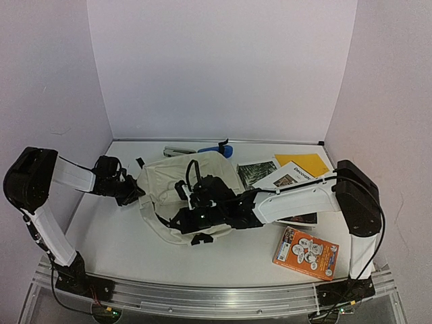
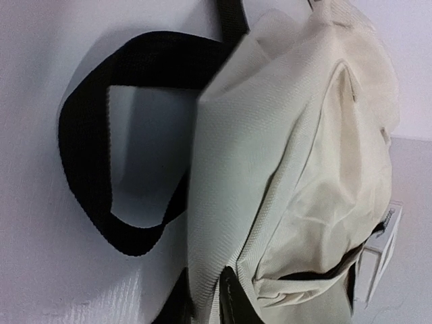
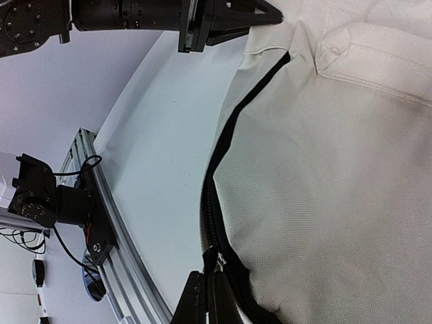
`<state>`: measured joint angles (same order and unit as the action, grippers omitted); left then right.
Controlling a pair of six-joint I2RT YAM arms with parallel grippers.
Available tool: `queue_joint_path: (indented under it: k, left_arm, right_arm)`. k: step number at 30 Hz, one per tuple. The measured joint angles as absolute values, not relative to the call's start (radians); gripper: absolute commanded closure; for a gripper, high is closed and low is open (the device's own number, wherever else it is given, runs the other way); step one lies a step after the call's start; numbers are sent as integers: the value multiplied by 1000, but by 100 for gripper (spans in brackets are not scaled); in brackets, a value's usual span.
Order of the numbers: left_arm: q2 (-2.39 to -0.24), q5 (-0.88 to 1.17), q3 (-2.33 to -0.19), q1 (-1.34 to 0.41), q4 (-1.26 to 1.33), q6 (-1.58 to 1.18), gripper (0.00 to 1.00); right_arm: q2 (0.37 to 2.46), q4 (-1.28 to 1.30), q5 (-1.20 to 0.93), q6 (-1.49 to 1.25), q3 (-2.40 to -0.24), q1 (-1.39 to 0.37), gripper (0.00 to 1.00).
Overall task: Pack the student bag
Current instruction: Unzip the student bag at the center of the board.
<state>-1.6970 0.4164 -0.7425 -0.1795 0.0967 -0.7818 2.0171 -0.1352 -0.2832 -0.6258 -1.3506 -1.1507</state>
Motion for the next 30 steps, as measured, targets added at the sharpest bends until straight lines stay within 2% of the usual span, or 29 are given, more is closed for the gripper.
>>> queue_joint_path:
  k: [3, 4, 5, 7, 10, 14, 19, 30]
  left_arm:
    - [-1700, 411, -751, -173, 95, -780, 51]
    - [-1700, 410, -753, -172, 93, -770, 40]
    - [-1698, 405, -755, -170, 88, -771, 33]
    - [-1684, 394, -757, -171, 53, -756, 23]
    - [-1619, 354, -757, -197, -39, -756, 17]
    - [-1494, 325, -756, -270, -142, -778, 15]
    - [-1378, 330, -706, -337, -193, -844, 27]
    - [-1323, 392, -678, -425, -269, -925, 42]
  right_arm:
    - [2017, -136, -266, -637, -1351, -1151, 100]
    - [2017, -138, -260, -641, -1351, -1151, 100]
    - [2017, -142, -256, -645, -1351, -1151, 100]
    - [2017, -150, -247, -652, -1351, -1151, 100]
    - [2017, -165, -233, -656, -1353, -1151, 100]
    - [2024, -173, -224, -656, -1372, -1151, 100]
    - [2052, -189, -222, -656, -1403, -1151, 100]
    - [2081, -202, -225, -659, -1412, -1151, 100]
